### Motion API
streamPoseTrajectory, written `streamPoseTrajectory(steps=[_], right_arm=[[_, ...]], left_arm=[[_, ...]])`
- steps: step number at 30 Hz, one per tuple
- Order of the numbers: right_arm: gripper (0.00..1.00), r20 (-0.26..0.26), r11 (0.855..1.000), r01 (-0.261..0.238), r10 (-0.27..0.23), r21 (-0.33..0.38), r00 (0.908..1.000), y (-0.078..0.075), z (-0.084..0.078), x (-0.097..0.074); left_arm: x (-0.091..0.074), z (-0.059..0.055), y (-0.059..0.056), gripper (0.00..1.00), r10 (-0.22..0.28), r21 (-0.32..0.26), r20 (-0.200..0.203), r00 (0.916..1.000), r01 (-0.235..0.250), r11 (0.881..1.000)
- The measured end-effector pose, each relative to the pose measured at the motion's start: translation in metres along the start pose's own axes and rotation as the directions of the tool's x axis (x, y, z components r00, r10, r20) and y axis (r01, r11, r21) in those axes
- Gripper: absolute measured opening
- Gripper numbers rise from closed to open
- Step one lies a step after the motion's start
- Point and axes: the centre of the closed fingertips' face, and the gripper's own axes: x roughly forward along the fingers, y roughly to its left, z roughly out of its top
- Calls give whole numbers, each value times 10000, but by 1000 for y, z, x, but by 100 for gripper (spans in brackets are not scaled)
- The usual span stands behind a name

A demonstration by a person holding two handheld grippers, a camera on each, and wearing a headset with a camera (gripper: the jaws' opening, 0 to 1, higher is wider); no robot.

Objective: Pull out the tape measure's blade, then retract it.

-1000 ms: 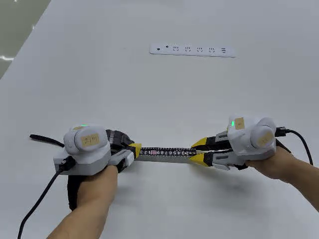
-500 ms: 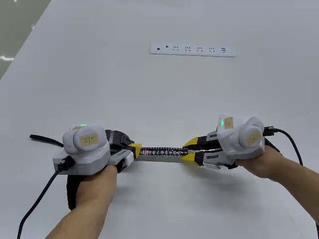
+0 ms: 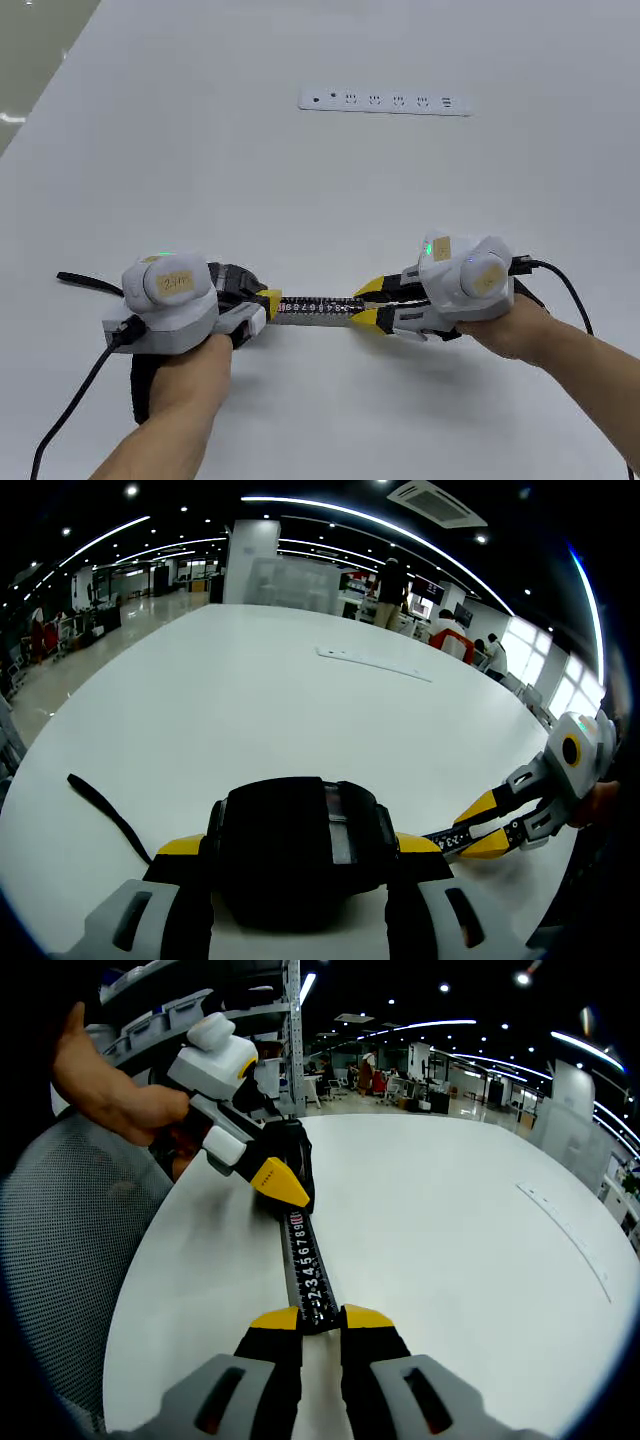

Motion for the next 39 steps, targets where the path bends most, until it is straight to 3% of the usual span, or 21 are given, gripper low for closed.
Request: streamPoseTrajectory(steps=[39], right_arm=[[12, 306, 9995, -161, 170, -284, 9994, 11, 26, 38]], left_arm=[[1, -1, 1, 68, -124, -29, -95, 9999, 124, 9999]])
